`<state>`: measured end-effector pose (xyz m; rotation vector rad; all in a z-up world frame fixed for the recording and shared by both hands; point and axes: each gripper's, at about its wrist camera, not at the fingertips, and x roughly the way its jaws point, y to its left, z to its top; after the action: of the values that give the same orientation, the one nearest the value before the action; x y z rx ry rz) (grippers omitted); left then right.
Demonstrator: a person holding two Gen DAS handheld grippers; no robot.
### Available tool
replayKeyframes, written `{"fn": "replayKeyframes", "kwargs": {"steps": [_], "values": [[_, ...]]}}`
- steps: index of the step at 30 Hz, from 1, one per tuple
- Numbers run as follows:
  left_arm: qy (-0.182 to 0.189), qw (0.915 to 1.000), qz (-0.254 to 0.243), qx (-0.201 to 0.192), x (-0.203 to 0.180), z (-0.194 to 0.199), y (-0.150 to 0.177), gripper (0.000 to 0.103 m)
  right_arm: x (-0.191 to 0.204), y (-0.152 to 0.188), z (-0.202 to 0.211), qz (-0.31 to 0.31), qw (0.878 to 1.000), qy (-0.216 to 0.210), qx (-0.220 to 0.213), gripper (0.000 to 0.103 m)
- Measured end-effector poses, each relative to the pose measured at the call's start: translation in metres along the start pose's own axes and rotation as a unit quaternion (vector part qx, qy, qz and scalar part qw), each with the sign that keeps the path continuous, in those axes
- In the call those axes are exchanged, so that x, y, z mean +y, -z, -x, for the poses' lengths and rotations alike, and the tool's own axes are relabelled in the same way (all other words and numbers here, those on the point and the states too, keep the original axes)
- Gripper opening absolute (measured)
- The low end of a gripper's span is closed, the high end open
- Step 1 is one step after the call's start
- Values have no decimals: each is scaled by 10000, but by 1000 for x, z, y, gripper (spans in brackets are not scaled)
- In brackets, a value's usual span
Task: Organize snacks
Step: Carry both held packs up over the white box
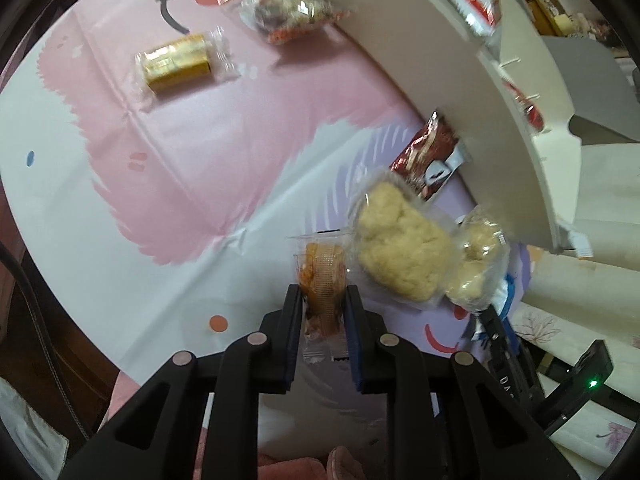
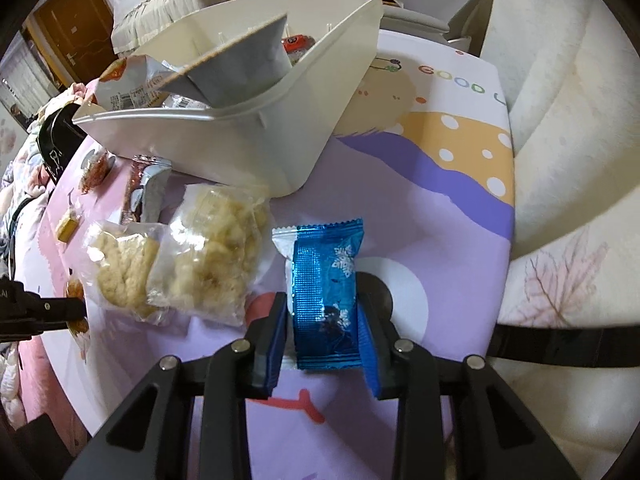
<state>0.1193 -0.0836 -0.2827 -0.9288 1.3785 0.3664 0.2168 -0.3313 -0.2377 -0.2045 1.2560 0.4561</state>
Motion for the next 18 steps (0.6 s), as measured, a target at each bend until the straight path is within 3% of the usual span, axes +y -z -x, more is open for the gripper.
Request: {"fn": "replayKeyframes", "kwargs": {"steps": [11,18], "values": [[330,9980,-416,-342,-1,62,-5,18,18,20,32,-262,9994,-217,-73,33],[543,9924,-847,-714,-10,103,-15,19,36,24,50,-128,9990,-305,-286,33]]}}
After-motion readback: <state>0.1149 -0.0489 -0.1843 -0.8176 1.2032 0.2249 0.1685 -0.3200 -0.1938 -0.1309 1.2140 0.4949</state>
